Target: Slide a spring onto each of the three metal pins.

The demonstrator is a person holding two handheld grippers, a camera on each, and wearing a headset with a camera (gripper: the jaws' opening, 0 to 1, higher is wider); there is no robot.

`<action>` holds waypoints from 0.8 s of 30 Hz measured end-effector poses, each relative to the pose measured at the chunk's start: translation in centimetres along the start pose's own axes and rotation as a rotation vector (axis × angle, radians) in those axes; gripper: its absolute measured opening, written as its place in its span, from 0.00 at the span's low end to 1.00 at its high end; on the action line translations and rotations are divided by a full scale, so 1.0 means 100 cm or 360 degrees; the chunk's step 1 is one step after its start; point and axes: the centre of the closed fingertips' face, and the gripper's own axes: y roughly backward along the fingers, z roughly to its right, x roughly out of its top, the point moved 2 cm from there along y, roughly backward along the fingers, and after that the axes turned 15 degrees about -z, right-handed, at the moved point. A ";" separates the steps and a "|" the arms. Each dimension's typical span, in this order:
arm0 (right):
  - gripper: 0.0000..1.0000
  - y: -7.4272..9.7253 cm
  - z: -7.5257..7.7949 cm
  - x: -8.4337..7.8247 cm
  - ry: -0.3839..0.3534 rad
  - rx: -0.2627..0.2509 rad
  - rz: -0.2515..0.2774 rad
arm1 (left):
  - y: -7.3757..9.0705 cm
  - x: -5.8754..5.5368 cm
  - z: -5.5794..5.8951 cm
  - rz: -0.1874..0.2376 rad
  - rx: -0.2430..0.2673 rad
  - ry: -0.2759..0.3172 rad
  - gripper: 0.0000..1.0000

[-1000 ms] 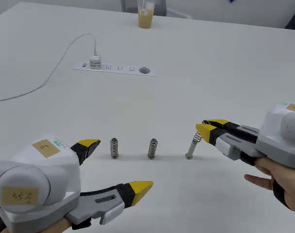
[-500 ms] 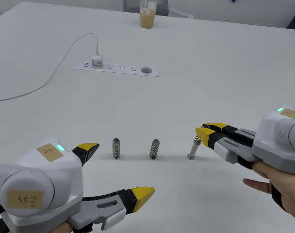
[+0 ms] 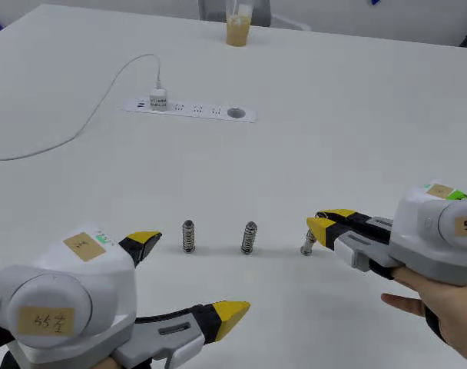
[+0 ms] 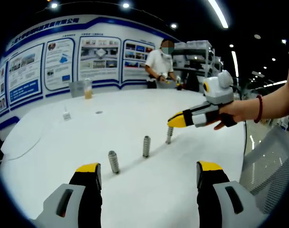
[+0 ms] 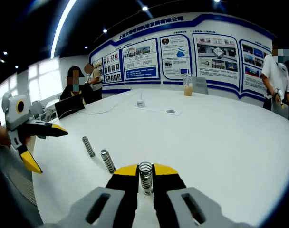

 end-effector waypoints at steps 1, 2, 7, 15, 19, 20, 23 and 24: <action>0.12 -0.001 0.000 -0.002 -0.0005 -0.0003 -0.0010 | 0.000 0.000 0.000 0.0006 0.0002 -0.0003 0.83; 0.12 -0.002 0.000 -0.003 -0.0009 -0.0003 -0.0016 | 0.001 0.001 -0.001 0.0009 0.0008 -0.0004 0.82; 0.12 -0.009 -0.001 -0.010 -0.0015 0.0003 -0.0066 | 0.001 0.000 -0.004 0.0006 0.0024 -0.0007 0.82; 0.12 -0.013 -0.001 -0.014 -0.0031 0.0002 -0.0097 | 0.003 0.002 -0.009 0.0035 0.0036 0.0026 0.81; 0.12 -0.015 -0.002 -0.015 -0.0033 0.0002 -0.0102 | 0.004 0.001 -0.011 0.0028 0.0045 0.0026 0.81; 0.12 -0.015 -0.002 -0.016 -0.0034 0.0002 -0.0102 | 0.004 0.001 -0.011 0.0029 0.0045 0.0028 0.81; 0.12 -0.016 -0.003 -0.018 -0.0034 0.0006 -0.0111 | 0.003 0.001 -0.011 0.0024 0.0045 0.0026 0.80; 0.12 -0.016 -0.003 -0.017 -0.0037 0.0006 -0.0099 | 0.003 0.001 -0.011 0.0028 0.0042 0.0028 0.80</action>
